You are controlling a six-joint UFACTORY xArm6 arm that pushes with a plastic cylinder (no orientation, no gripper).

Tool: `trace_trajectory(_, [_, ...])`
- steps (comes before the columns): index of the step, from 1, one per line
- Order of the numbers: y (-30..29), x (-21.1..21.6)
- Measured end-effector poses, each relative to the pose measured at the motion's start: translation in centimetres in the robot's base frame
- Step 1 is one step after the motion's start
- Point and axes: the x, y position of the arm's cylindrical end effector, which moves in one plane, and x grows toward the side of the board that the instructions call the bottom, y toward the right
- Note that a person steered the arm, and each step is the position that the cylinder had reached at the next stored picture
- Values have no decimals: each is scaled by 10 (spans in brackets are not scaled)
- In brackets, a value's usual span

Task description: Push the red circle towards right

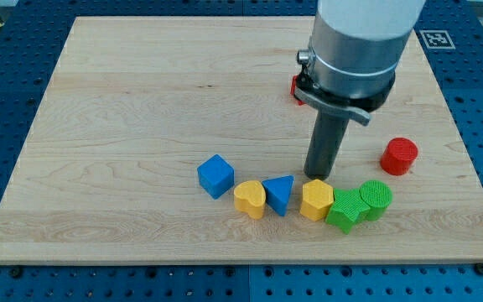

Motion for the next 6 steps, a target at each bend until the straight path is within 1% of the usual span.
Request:
trace_trajectory(1, [31,-11])
trace_trajectory(3, [86,-13])
trace_trajectory(4, [112,8])
trace_trajectory(5, [113,24])
trace_trajectory(6, [113,51])
